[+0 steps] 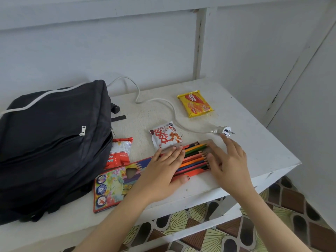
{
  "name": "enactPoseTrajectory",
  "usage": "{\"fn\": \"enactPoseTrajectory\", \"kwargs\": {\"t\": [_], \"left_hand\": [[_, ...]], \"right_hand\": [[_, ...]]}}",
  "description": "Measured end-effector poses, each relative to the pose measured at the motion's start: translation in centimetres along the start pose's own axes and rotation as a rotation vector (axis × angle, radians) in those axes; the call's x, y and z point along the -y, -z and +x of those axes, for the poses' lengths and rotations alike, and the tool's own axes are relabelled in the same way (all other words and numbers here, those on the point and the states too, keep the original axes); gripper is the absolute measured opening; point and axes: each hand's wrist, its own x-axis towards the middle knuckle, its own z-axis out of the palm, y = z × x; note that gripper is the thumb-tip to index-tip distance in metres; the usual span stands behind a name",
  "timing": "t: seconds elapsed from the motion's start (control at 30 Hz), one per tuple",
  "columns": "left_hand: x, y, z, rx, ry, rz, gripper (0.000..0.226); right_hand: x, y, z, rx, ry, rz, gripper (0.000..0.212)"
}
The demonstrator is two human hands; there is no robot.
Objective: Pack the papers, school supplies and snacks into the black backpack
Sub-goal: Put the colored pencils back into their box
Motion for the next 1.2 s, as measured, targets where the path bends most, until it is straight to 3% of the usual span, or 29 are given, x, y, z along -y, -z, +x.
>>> {"fn": "enactPoseTrajectory", "kwargs": {"t": [0.27, 0.6, 0.77, 1.1, 1.2], "left_hand": [[0.0, 0.1, -0.4, -0.030, 0.001, 0.003, 0.079], [-0.6, -0.1, -1.2, -0.033, 0.054, 0.078, 0.072], [-0.3, -0.1, -1.2, -0.033, 0.043, 0.022, 0.076], [-0.9, 0.2, -1.3, -0.029, 0.037, 0.022, 0.065], [-2.2, -0.5, -1.3, -0.120, -0.014, 0.001, 0.058]], "right_hand": [[0.8, -0.1, -0.3, 0.215, -0.025, -0.152, 0.072], [0.7, 0.5, 0.0, 0.348, -0.004, -0.166, 0.067], [1.4, 0.5, -0.3, 0.299, -0.034, -0.123, 0.083], [1.6, 0.8, -0.3, 0.330, -0.064, -0.056, 0.076], [1.6, 0.6, -0.6, 0.309, -0.058, -0.088, 0.072]]}}
